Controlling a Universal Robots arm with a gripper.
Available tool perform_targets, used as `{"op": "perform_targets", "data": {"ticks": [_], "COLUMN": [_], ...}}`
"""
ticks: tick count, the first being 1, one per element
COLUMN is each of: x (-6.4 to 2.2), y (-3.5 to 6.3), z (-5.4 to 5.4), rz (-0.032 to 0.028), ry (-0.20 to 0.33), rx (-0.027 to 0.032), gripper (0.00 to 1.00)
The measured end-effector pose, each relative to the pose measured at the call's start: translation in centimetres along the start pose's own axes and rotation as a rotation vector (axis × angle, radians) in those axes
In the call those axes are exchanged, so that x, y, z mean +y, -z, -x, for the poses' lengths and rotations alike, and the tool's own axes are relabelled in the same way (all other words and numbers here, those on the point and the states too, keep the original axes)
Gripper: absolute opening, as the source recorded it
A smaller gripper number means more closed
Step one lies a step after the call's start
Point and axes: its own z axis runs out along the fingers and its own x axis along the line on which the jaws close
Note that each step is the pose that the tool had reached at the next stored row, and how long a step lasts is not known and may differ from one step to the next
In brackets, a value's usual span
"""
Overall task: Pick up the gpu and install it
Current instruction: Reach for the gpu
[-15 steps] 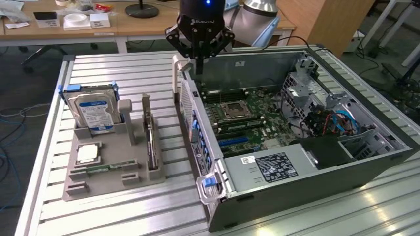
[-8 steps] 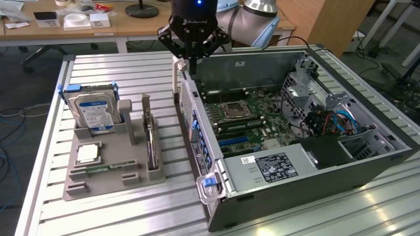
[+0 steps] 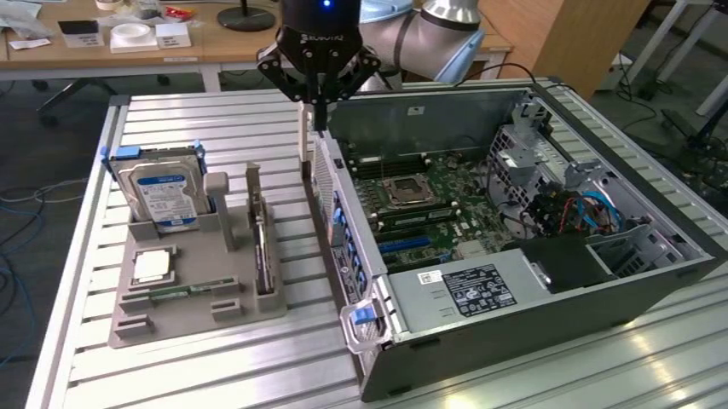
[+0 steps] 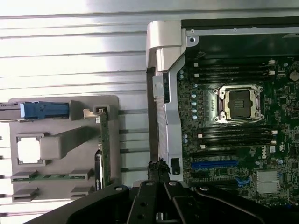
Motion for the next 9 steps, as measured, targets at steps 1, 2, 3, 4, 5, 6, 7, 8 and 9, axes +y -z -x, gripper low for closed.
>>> {"op": "perform_targets", "data": {"ticks": [1,2,3,4,5,6,7,8,9], "x": [-0.02,-0.03,-0.04,-0.06,-0.08,-0.09,-0.1,-0.12,-0.13], "y": [0.0,0.01,0.01,0.02,0.02,0.03,0.03,0.04,0.04], "z": [-0.2,-0.4,-0.6,-0.8,-1.0,-1.2,-1.4,-1.6,-1.8], "rz": [0.0,0.0,0.0001,0.0,0.0,0.0001,0.0001,0.0001,0.0], "ry": [0.0,0.0,0.0,0.0,0.0,0.0,0.0,0.0,0.0], "rx": [0.0,0.0,0.0,0.0,0.0,0.0,-0.0001,0.0,-0.0001], "gripper": [0.11,0.11,0.11,0.11,0.11,0.11,0.11,0.11,0.11]}}
